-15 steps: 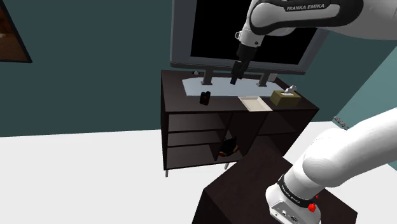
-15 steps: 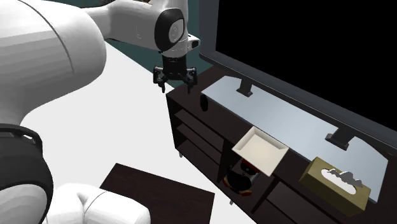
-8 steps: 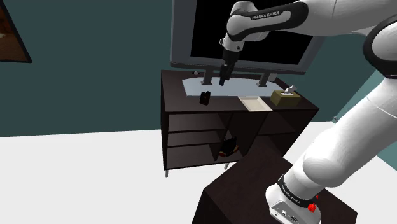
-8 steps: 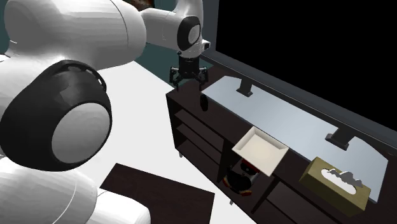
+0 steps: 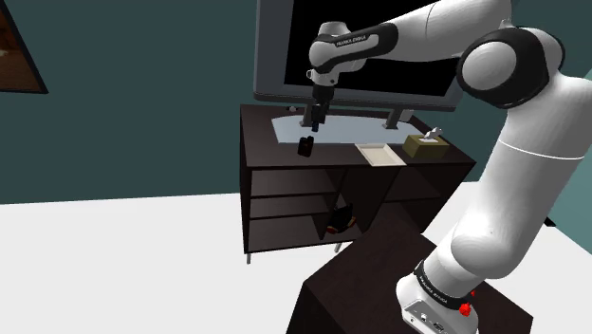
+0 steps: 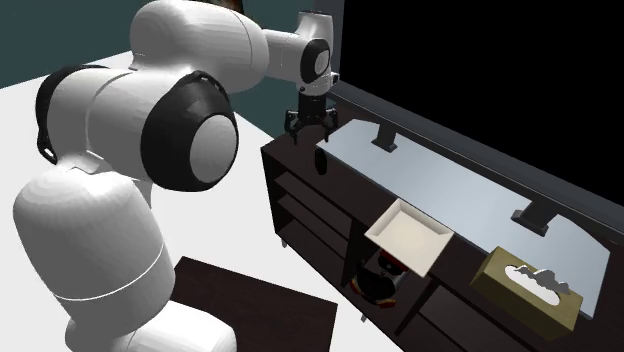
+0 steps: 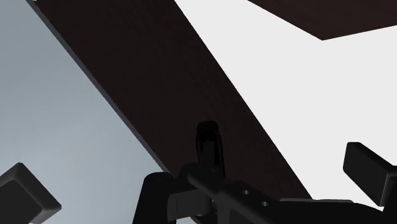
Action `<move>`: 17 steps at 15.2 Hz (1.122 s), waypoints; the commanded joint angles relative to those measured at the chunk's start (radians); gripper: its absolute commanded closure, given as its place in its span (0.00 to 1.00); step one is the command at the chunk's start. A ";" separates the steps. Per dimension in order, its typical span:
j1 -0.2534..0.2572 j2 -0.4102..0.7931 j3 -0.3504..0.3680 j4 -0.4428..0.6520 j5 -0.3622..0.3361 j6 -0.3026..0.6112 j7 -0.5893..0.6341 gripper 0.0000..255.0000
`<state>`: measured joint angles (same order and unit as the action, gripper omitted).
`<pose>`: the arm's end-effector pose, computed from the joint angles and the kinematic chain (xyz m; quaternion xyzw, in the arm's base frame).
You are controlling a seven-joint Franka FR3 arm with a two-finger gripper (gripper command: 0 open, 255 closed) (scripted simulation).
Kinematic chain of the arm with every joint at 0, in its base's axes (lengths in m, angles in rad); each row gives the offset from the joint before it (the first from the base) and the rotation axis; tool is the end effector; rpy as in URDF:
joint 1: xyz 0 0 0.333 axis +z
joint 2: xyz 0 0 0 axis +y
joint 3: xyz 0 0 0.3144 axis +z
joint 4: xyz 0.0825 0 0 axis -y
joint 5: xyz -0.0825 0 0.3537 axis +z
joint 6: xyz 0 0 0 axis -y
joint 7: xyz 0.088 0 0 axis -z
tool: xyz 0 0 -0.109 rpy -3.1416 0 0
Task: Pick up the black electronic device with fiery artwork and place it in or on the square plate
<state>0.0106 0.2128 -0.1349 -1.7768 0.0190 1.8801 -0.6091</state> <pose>0.5754 -0.0657 0.4375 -0.9700 -0.2371 0.0521 0.0142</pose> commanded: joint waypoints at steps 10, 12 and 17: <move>-0.019 0.350 0.017 0.326 0.002 -0.024 -0.085 0.00; -0.019 0.353 0.017 0.304 0.003 0.002 -0.085 0.00; -0.019 0.359 0.017 0.277 0.004 0.034 -0.086 0.00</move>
<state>-0.0088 0.5714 -0.1174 -1.4977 0.0225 1.9113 -0.6951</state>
